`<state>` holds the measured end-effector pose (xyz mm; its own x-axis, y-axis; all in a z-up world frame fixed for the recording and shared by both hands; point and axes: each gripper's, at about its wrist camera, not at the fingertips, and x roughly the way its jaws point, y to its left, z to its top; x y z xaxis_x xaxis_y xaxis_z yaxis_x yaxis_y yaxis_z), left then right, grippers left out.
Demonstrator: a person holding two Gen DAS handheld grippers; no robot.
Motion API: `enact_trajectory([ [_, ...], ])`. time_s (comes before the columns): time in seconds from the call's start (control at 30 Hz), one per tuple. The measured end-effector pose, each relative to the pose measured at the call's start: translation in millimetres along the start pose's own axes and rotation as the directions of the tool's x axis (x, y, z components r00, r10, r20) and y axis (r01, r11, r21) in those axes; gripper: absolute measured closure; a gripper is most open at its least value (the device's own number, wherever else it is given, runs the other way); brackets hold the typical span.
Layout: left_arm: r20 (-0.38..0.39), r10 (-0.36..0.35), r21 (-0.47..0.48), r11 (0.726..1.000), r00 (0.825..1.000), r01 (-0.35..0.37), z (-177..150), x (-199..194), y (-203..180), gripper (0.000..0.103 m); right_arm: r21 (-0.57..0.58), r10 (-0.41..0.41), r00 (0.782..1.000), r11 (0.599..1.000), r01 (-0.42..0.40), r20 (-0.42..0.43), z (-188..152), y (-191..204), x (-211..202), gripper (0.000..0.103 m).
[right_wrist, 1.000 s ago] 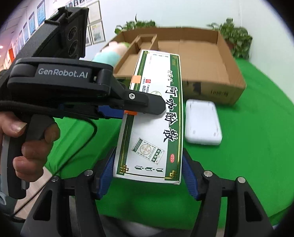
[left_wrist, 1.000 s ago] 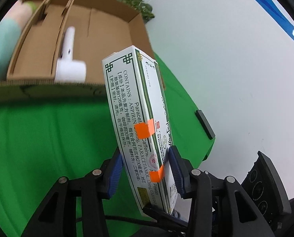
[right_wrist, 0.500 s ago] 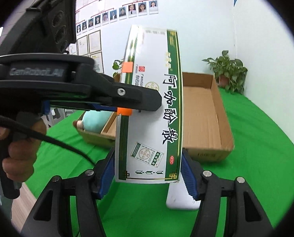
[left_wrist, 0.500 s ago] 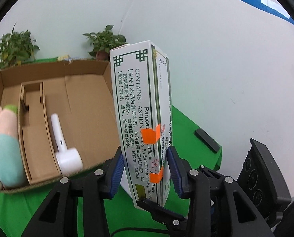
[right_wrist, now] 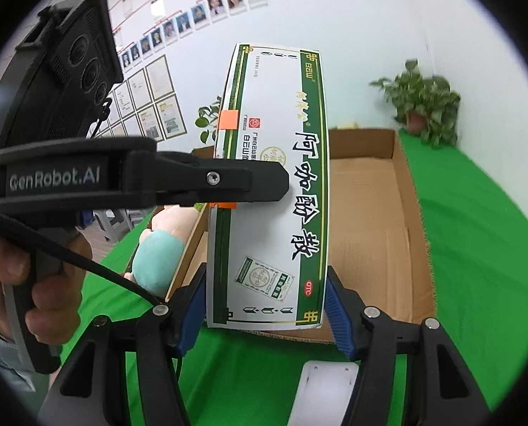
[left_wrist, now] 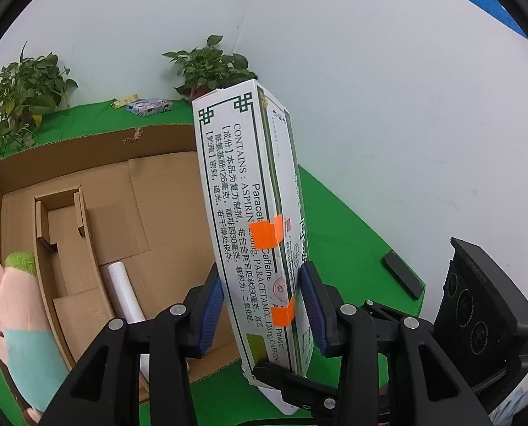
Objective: Organize objects
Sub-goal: 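Lift the medicine box upright and lower it into the box beside the fan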
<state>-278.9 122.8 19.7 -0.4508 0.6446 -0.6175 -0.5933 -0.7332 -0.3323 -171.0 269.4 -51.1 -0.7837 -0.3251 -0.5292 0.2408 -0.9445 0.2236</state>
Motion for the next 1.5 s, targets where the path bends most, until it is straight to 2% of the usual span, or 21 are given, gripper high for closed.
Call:
enact_trajectory([
  [0.27, -0.044, 0.016, -0.024, 1.0, 0.999, -0.017, 3, 24, 22, 0.063, 0.036, 0.017, 0.999, 0.999, -0.016, -0.041, -4, -3, 17, 0.044],
  [0.43, -0.092, 0.015, -0.077, 0.997, 0.996, -0.022, -5, 55, 49, 0.063, 0.073, 0.048, 0.992, 0.997, -0.04, -0.117, -8, -8, 35, 0.044],
  [0.7, -0.21, 0.015, -0.169, 0.984, 0.978, -0.051, -26, 113, 94, 0.063, 0.157, 0.099, 0.96, 0.986, -0.059, -0.264, -24, -27, 81, 0.044],
  [0.93, -0.279, 0.002, -0.225, 0.972, 0.96, -0.068, -38, 145, 117, 0.062, 0.2, 0.111, 0.923, 0.979, -0.038, -0.369, -34, -37, 107, 0.044],
  [1.07, -0.301, 0.006, -0.233, 0.969, 0.954, -0.08, -42, 152, 121, 0.06, 0.166, 0.073, 0.909, 0.986, -0.005, -0.411, -38, -34, 113, 0.044],
  [1.27, -0.326, 0.033, -0.241, 0.964, 0.945, -0.117, -41, 149, 116, 0.057, 0.157, 0.061, 0.901, 0.988, 0.008, -0.43, -40, -30, 111, 0.043],
  [1.4, -0.306, 0.099, -0.233, 0.956, 0.947, -0.176, -37, 137, 116, 0.057, 0.158, 0.05, 0.897, 0.987, 0.022, -0.439, -42, -28, 110, 0.042],
  [1.5, -0.273, 0.113, -0.219, 0.96, 0.955, -0.176, -35, 118, 109, 0.057, 0.158, 0.04, 0.893, 0.987, 0.035, -0.449, -42, -25, 111, 0.04],
])
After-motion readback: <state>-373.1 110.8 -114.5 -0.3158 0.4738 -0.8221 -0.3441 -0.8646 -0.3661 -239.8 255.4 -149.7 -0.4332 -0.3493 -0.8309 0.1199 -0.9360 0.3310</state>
